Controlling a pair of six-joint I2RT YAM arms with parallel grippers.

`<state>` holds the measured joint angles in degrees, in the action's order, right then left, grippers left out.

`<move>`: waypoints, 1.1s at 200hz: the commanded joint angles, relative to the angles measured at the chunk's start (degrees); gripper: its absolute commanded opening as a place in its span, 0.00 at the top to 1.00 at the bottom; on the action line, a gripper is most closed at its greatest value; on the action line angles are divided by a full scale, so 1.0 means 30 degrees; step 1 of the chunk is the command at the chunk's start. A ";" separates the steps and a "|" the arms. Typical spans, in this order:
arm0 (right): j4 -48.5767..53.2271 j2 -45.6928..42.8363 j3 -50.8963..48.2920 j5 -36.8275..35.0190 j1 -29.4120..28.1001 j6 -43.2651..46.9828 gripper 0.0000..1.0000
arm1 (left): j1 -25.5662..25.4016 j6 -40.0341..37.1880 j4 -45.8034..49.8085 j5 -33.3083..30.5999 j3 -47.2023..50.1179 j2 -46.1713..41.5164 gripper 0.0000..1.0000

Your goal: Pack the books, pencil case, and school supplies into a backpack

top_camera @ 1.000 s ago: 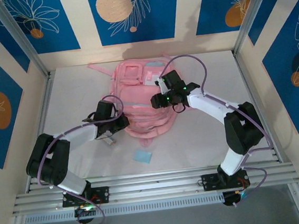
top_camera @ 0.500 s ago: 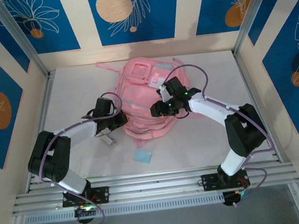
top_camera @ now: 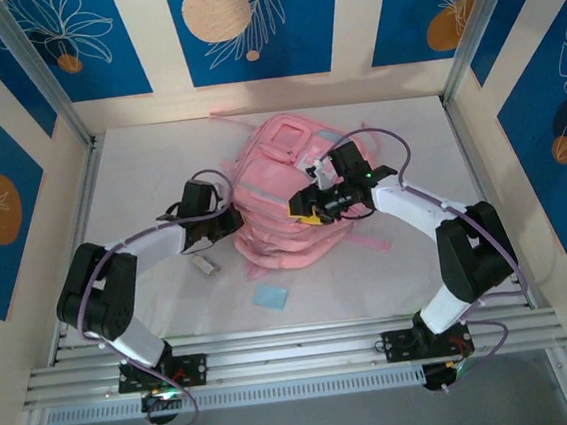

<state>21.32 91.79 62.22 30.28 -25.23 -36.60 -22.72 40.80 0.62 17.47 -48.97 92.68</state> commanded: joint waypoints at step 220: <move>0.2696 -0.1394 0.0521 -0.3560 -0.0116 -0.0929 0.49 | -0.1128 -0.2009 0.0766 -0.0255 -0.1255 -0.1594 0.71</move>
<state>22.04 92.27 62.11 31.68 -25.45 -46.00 -24.05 38.28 0.49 13.87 -52.51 92.47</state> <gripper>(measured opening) 0.506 0.262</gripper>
